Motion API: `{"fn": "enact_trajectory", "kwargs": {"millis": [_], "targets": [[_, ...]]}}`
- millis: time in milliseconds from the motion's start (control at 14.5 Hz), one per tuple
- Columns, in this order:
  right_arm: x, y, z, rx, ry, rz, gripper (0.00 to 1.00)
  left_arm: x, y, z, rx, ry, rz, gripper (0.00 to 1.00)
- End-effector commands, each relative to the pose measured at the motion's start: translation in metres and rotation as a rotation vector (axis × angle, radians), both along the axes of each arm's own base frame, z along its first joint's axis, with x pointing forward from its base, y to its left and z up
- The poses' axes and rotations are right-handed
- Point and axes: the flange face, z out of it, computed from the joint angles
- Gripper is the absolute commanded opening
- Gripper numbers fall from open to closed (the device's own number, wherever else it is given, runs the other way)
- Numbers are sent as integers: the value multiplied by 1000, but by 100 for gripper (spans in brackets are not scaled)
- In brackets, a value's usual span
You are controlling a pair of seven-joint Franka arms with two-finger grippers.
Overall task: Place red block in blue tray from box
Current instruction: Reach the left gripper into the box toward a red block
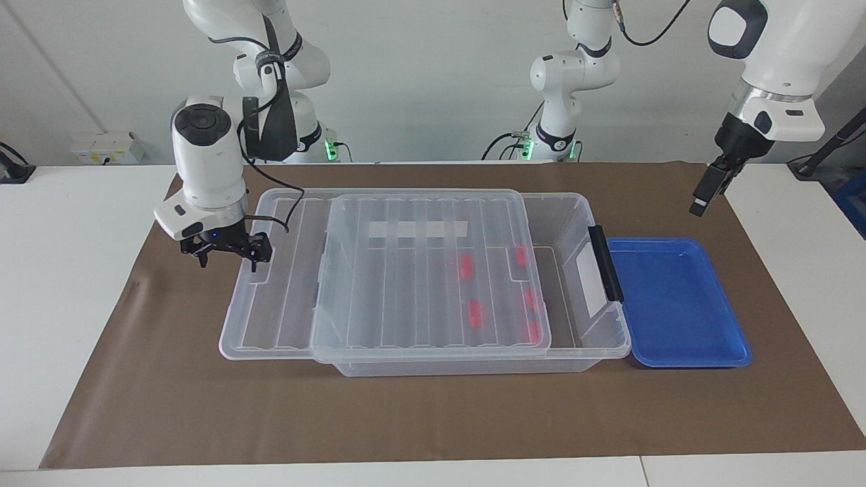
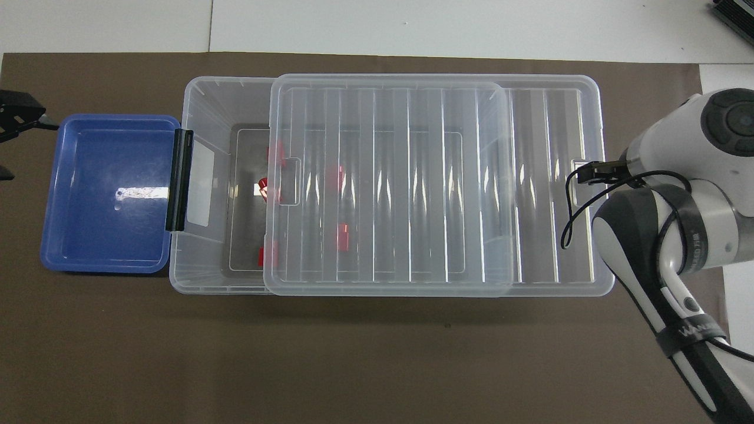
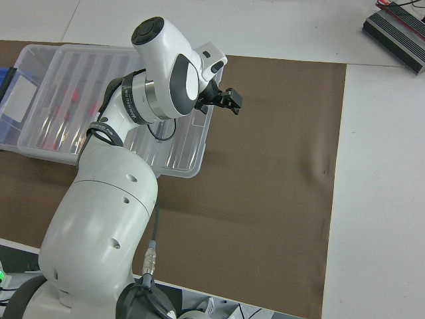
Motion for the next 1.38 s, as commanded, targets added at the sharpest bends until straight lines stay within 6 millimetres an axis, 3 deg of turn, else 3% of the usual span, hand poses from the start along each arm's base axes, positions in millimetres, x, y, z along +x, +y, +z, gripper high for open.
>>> {"fn": "enact_trajectory", "kwargs": {"millis": [0,276,415,553,760,1036,1313], "targets": [[-5,-17,5,-35,29,20,100,6,-26,-20,-51,-42,64,100],[-7,-38,10,-50,43,48,100,40,-104,-59,49,-21,-12,100],[-8,-47,13,-58,46,62,100,57,-126,-70,59,-7,-14,100],[-8,-51,13,-77,51,75,100,62,-147,-91,66,17,-46,100],[-9,-53,14,-86,50,76,100,62,-170,-112,106,37,-93,100],[-9,-59,14,-105,56,87,100,57,-230,-167,181,55,-69,100],[-10,-65,16,-117,58,89,100,47,-237,-210,190,50,-103,100]]}}
